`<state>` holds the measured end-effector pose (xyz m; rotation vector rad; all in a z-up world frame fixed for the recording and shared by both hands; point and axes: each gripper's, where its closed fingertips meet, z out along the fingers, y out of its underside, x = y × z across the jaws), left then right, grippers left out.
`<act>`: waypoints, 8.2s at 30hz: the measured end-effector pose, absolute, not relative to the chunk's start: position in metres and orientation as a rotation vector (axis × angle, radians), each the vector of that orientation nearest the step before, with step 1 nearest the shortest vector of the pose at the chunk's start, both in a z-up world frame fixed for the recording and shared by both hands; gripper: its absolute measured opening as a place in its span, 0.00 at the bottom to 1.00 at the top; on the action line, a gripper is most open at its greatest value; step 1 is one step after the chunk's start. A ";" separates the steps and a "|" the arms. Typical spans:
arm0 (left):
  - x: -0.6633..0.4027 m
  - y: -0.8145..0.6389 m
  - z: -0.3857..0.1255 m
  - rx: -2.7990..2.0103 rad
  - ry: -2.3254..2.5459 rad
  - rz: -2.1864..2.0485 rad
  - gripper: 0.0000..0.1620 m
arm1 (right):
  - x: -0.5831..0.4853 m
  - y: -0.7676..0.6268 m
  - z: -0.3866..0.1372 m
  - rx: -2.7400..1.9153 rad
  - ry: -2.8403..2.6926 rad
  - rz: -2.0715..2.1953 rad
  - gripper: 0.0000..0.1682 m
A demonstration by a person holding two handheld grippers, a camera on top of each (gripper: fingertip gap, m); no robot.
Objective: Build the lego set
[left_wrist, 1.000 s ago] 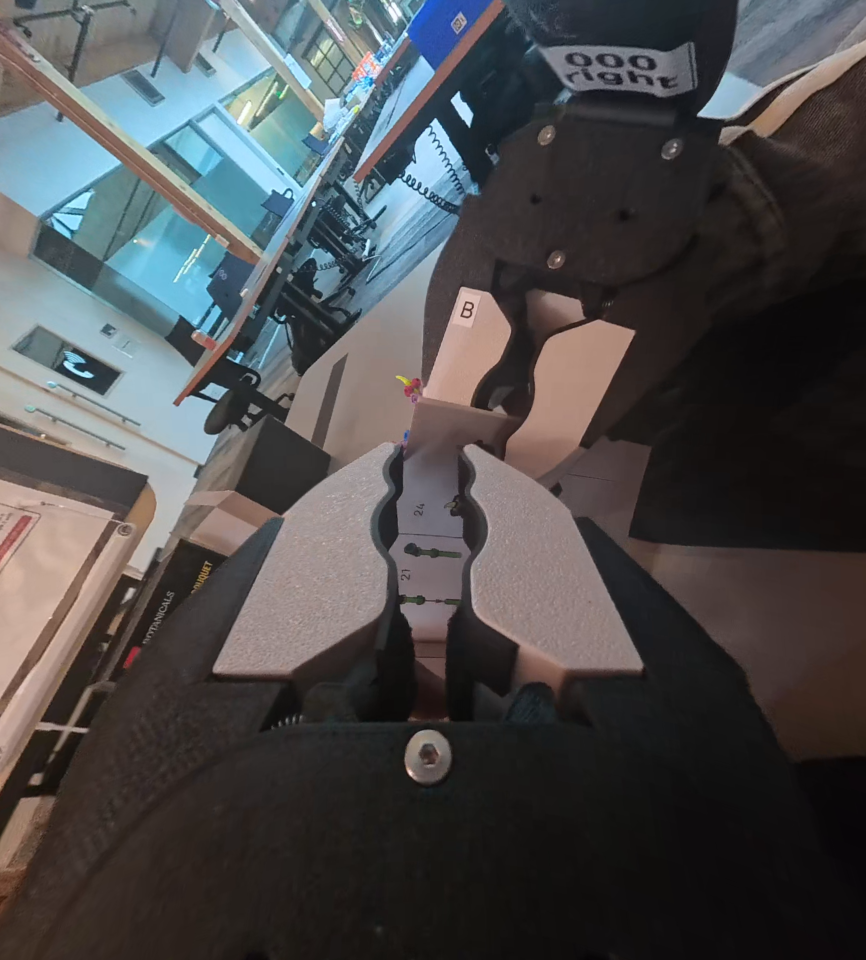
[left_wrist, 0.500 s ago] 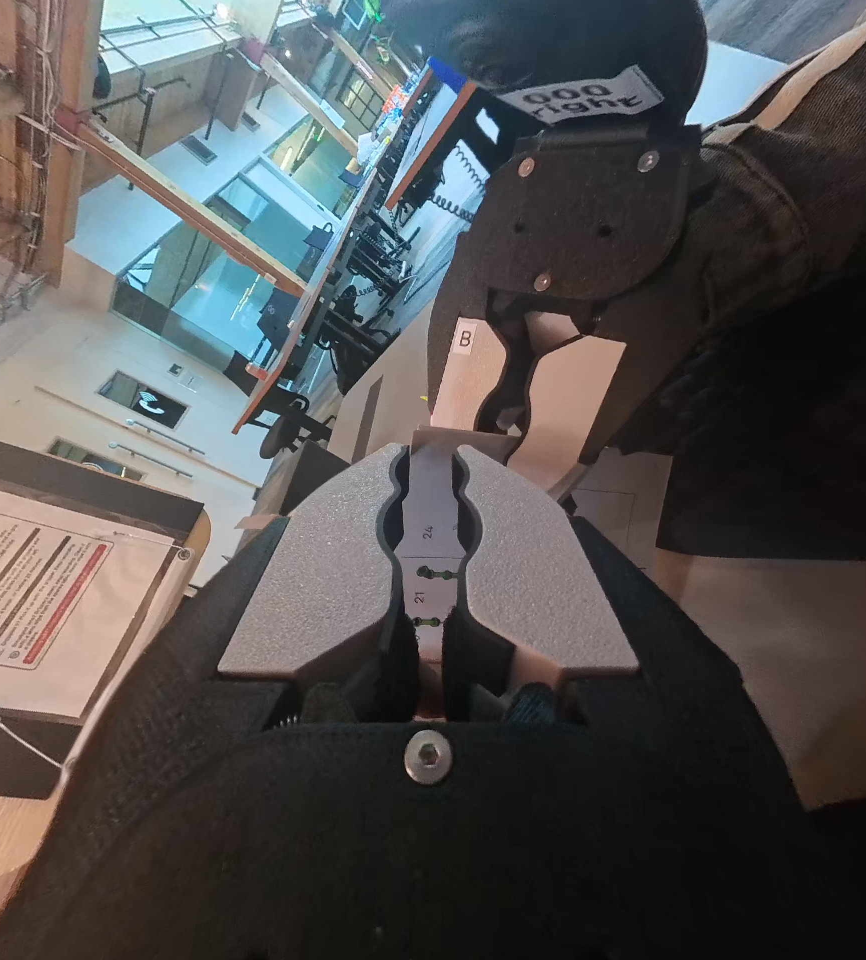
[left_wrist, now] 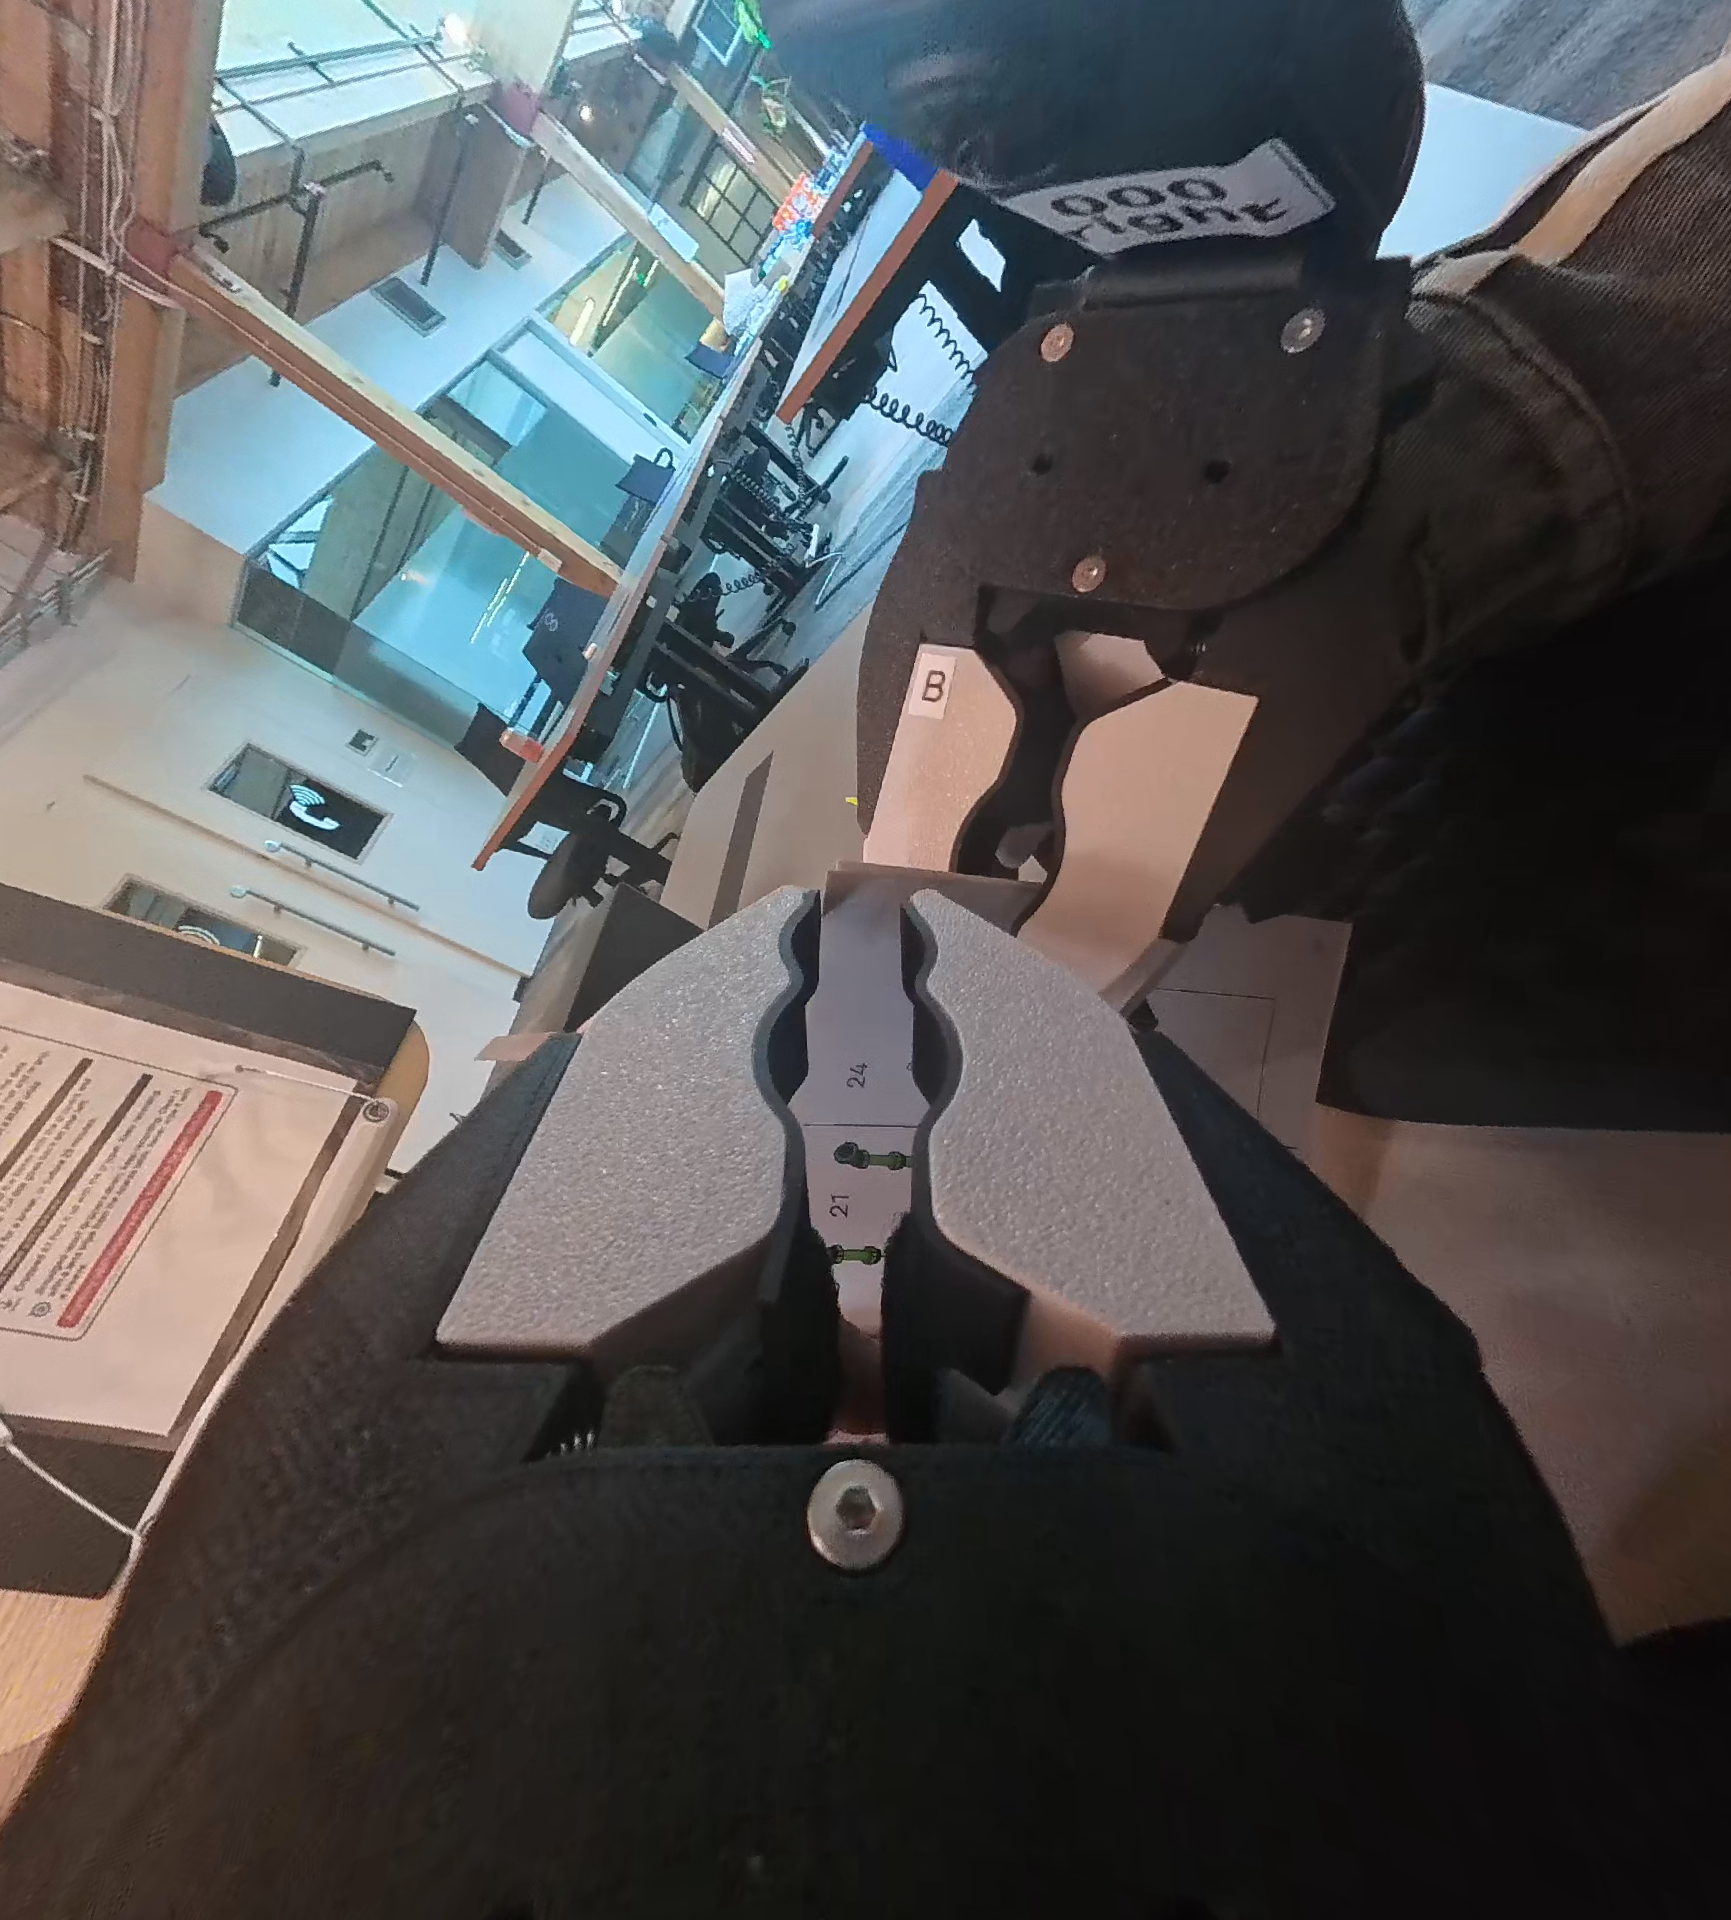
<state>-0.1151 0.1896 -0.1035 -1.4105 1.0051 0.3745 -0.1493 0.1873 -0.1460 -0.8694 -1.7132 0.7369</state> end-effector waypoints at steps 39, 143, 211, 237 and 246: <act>-0.118 0.193 -0.101 -1.394 1.000 0.424 0.07 | -0.150 0.190 -0.146 -0.882 -1.707 0.741 0.07; -0.134 0.131 -0.145 -1.866 0.611 0.102 0.16 | -0.072 0.155 -0.167 -0.561 -2.661 1.124 0.29; -0.174 0.140 -0.225 -2.352 0.297 -0.298 0.00 | -0.203 0.225 -0.241 -1.247 -2.133 0.459 0.00; -0.180 0.143 -0.241 -2.384 0.347 -0.252 0.01 | -0.223 0.157 -0.237 -2.099 -1.934 1.530 0.00; -0.180 0.142 -0.241 -2.356 0.363 -0.281 0.01 | -0.267 0.184 -0.238 -2.009 -1.806 1.469 0.00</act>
